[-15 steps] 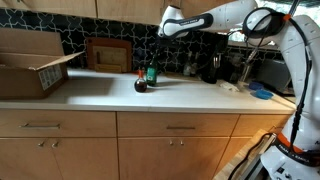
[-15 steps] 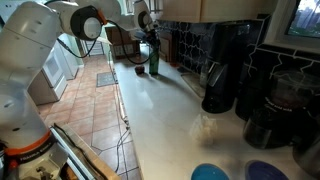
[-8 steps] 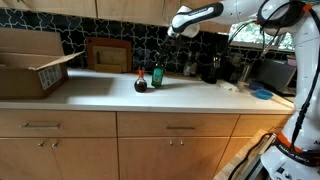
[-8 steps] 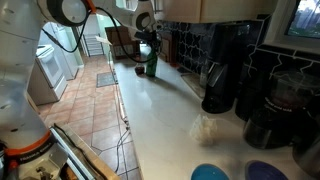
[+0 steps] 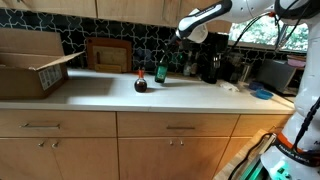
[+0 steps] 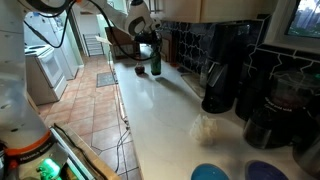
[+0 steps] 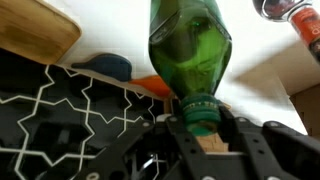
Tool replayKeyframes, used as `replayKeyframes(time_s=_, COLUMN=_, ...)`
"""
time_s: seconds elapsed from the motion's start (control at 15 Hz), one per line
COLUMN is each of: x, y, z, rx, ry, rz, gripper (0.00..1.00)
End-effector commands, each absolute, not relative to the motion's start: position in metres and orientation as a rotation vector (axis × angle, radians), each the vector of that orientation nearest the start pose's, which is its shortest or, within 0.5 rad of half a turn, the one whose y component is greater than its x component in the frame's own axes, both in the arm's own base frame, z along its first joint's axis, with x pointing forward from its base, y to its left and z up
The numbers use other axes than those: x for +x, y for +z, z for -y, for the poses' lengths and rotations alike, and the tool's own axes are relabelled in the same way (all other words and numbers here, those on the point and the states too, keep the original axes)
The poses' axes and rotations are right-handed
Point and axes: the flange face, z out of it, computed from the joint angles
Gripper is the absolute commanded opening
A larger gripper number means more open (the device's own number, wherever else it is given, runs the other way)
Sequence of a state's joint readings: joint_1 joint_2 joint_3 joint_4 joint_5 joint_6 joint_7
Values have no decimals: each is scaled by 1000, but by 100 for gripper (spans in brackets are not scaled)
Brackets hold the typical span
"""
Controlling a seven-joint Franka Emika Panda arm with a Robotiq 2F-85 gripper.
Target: Put the green bottle on the wooden board
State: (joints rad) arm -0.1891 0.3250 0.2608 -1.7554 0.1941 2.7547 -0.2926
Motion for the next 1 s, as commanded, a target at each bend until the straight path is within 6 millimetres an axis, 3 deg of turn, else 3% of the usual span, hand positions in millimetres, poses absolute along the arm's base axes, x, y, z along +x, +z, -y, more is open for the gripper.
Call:
replayKeyframes(time_s=0.0, x=651, y=498, z=-16, rx=-2832, ry=-1185, rz=271, gripper=11)
replayKeyframes(time_s=0.2, x=638, y=498, z=-5, rx=-2876, ry=-1226, rz=232, gripper=11)
replayKeyframes(time_s=0.27, x=657, y=483, z=-13, rx=-2856, ry=-1155, rz=263, gripper=36)
replayKeyframes(time_s=0.47, x=648, y=481, z=-2, rx=-2887, ry=-1160, rz=249, gripper=36)
replayKeyframes(time_s=0.93, x=646, y=480, z=-6, rx=-2885, ry=-1161, rz=249, gripper=36)
